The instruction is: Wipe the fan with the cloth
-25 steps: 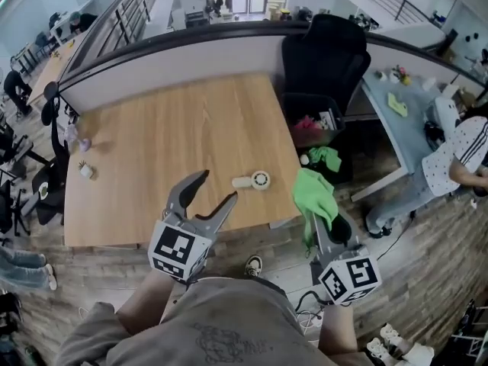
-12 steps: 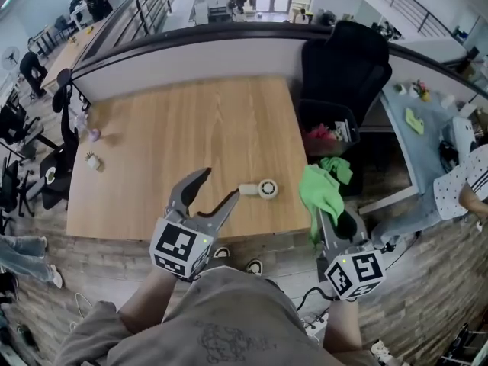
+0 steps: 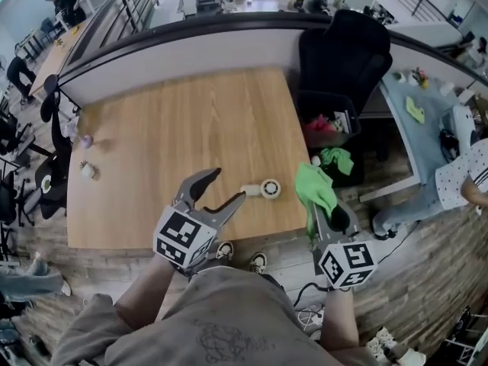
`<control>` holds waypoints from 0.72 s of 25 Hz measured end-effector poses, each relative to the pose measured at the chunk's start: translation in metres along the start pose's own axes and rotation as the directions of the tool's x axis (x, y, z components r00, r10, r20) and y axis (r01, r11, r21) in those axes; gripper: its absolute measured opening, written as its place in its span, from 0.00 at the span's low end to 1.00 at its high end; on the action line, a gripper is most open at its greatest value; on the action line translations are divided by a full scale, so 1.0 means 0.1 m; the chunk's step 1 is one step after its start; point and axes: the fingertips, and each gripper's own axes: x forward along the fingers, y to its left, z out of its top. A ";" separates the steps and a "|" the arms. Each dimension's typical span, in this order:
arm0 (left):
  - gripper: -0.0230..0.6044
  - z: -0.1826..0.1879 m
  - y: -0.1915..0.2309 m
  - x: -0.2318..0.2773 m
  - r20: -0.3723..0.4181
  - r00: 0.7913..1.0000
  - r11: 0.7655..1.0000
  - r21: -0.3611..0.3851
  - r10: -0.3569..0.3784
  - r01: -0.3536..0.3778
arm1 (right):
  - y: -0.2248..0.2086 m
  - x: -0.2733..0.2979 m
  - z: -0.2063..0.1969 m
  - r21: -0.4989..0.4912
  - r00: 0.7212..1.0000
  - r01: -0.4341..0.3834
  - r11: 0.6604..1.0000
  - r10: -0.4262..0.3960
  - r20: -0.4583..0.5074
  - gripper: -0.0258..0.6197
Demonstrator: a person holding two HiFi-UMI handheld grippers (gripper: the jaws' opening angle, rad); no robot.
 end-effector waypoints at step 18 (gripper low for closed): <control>0.53 -1.51 0.04 1.08 -0.302 0.935 0.974 0.070 -0.186 0.216 | -0.32 0.92 -1.34 0.110 0.962 0.127 0.986 -0.095 -0.258 0.19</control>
